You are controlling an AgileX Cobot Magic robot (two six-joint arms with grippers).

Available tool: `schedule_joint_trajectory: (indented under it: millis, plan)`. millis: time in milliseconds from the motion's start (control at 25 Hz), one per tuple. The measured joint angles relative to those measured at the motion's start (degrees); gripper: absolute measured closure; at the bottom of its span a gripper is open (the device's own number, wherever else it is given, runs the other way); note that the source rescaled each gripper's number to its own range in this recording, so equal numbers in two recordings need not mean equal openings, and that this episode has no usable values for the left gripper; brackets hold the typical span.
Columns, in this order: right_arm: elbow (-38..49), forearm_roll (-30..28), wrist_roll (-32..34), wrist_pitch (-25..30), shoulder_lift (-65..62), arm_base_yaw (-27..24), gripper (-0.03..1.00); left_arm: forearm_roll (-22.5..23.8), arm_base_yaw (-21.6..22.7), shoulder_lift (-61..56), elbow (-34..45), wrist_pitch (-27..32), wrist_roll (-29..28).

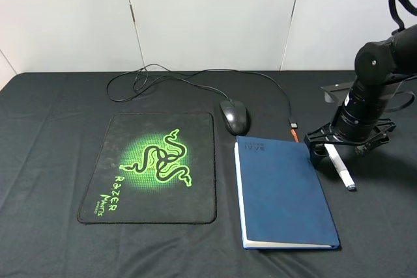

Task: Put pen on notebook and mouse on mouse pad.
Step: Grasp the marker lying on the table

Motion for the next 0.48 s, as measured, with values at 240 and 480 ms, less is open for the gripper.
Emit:
schedule_joint_trajectory:
  millis: [240, 480]
  plan:
    - [-2.19, -1.45, 0.74, 3.78, 0.66, 0.0, -0.01, 0.0, 0.0, 0.0, 0.0, 0.0, 0.0]
    - [-2.21, -1.51, 0.73, 2.77, 0.66, 0.0, -0.01, 0.05, 0.0, 0.0, 0.0, 0.0, 0.0]
